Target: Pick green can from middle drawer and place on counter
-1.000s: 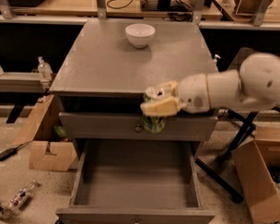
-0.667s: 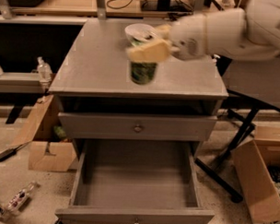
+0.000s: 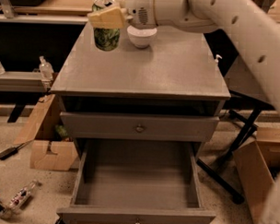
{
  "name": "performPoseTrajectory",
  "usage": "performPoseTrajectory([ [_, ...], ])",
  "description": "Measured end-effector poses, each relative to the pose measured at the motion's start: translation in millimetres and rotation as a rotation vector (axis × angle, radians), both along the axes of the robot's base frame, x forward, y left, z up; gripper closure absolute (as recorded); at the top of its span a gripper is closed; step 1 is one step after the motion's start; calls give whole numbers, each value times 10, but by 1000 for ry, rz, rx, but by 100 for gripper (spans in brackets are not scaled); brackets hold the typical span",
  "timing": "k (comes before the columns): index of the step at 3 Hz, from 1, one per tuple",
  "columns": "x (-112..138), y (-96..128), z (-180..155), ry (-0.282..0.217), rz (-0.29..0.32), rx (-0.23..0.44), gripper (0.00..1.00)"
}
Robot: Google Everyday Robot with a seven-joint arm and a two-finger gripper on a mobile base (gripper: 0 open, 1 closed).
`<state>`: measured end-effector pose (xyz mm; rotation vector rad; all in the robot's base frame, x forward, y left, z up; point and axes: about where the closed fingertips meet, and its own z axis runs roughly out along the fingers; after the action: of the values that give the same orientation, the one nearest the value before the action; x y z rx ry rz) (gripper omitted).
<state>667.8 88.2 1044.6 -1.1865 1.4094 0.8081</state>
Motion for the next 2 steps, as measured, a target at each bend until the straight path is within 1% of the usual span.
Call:
performPoseTrajectory([
  [1,450,493,-543,78,20,-5,100],
  [2,801,740,-1386,180,-2,-86,98],
])
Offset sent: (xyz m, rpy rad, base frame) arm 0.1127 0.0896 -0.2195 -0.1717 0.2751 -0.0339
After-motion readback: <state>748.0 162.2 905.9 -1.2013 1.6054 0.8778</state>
